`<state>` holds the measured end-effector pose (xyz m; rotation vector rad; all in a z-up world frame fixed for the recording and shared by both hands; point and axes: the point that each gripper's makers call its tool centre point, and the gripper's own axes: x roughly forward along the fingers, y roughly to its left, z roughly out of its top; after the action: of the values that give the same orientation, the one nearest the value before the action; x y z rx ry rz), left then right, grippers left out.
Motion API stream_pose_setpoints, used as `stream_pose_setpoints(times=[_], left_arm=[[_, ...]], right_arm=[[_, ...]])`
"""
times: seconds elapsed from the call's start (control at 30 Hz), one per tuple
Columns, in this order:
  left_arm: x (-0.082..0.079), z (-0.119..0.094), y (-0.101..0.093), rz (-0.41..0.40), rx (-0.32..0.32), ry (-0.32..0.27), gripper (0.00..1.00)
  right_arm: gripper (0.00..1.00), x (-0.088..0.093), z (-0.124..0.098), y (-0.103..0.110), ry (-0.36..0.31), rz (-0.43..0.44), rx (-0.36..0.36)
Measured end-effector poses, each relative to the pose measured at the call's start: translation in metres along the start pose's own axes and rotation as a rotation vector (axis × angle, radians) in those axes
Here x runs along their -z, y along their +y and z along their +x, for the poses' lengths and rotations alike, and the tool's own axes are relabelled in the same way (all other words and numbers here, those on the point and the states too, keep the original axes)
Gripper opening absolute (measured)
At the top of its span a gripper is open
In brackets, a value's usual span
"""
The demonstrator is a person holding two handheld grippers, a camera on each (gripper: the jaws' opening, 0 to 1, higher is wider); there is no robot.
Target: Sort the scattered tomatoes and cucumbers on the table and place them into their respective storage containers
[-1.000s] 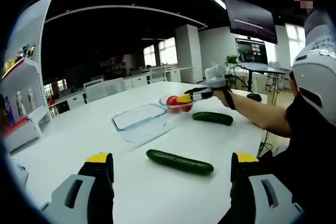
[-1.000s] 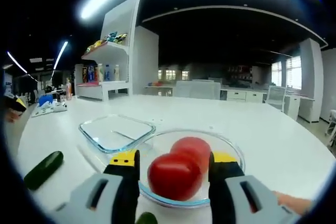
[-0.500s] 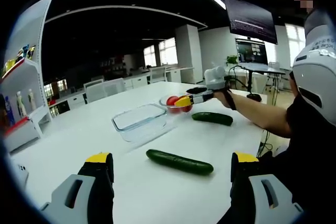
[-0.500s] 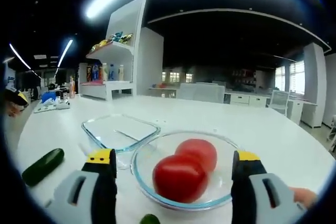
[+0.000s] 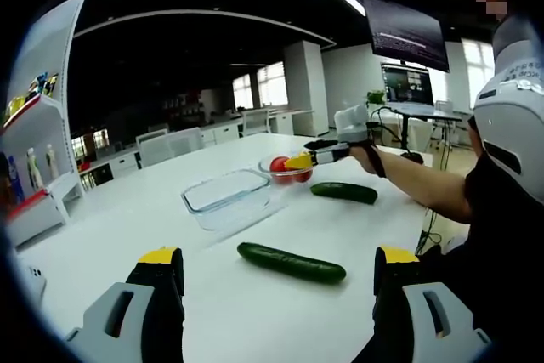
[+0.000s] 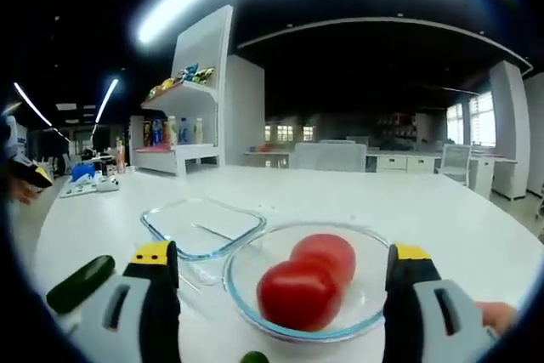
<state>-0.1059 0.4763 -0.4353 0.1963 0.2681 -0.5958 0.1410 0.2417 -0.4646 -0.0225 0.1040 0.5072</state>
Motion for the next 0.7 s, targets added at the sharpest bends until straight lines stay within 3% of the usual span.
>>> stream_pose_setpoints(times=[0.37, 0.7], left_arm=[[0.0, 0.0, -0.001, 0.001, 0.001, -0.005, 0.93], [-0.001, 0.002, 0.001, -0.002, -0.001, -0.006, 0.93]], right_arm=[[0.97, -0.003, -0.025, 0.003, -0.003, -0.009, 0.003], [0.97, -0.003, -0.072, 0.01, -0.009, -0.009, -0.009]])
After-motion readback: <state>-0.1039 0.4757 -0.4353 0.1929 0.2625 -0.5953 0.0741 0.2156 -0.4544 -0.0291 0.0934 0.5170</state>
